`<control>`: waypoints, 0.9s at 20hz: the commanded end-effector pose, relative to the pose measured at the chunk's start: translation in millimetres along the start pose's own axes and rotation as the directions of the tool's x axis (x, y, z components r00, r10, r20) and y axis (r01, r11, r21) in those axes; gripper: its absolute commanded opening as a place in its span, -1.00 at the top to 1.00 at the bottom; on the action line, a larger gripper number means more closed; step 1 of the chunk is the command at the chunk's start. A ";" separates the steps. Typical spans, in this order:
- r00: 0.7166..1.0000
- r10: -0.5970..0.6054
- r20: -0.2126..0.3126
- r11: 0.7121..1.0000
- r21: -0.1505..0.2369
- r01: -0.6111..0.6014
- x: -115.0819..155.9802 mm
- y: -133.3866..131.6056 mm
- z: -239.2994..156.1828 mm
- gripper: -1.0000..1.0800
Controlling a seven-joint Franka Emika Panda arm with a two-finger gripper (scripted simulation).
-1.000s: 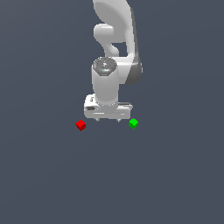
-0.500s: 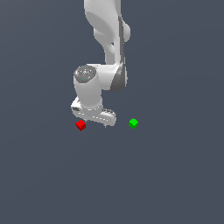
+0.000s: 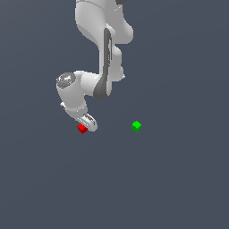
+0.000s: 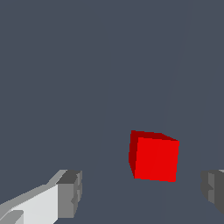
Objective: Stack the red cube on top of the green cube.
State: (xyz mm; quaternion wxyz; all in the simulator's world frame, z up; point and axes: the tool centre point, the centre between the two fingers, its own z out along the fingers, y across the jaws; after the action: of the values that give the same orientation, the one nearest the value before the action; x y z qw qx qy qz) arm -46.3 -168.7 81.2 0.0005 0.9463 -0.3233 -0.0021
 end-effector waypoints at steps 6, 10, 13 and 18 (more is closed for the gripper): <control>0.995 0.097 -0.004 0.995 0.002 -0.097 0.4 23.8 11.1 -0.92; 0.996 0.089 -0.003 0.996 0.001 -0.089 0.5 22.6 13.3 -0.92; 0.996 0.090 -0.003 0.996 0.001 -0.090 0.1 22.8 22.4 -0.92; 0.996 0.095 -0.003 0.996 0.002 -0.095 -0.8 23.7 47.2 -0.92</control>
State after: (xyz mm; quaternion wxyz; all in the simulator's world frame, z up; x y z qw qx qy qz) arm -61.1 -187.0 41.8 0.0003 0.9302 -0.3672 -0.0002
